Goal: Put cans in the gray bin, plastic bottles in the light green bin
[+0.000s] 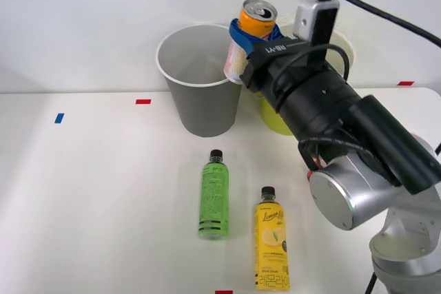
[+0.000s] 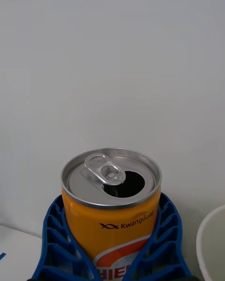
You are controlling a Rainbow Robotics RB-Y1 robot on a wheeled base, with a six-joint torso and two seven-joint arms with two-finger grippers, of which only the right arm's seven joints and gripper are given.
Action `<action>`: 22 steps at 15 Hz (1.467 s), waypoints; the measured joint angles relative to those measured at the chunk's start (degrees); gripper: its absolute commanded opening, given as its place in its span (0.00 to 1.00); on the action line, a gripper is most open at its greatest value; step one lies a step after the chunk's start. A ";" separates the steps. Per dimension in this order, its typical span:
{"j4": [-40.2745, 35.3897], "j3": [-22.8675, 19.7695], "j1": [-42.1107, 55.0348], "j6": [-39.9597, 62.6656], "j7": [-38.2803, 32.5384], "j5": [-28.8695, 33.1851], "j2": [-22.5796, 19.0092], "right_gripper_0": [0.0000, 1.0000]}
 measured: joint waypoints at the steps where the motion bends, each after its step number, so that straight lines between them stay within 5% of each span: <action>1: 0.01 -0.02 -2.26 3.32 -0.22 -0.04 0.21 0.00; 5: 5.86 0.03 -11.85 8.46 -1.72 -1.21 0.45 0.00; 14: 42.08 2.72 -29.96 -12.95 -2.54 -1.77 2.96 0.00; 15: 42.48 2.85 -30.22 -13.12 -2.60 -1.04 3.09 0.09; 16: 42.53 2.94 -30.31 -13.18 -2.65 -0.50 3.06 0.61; 17: 42.54 2.95 -30.32 -13.21 -2.69 -0.18 2.83 0.93; 18: 42.55 2.98 -30.32 -13.25 -2.74 -0.03 2.53 1.00; 22: 42.51 3.21 -29.88 -14.87 -2.24 0.39 1.72 1.00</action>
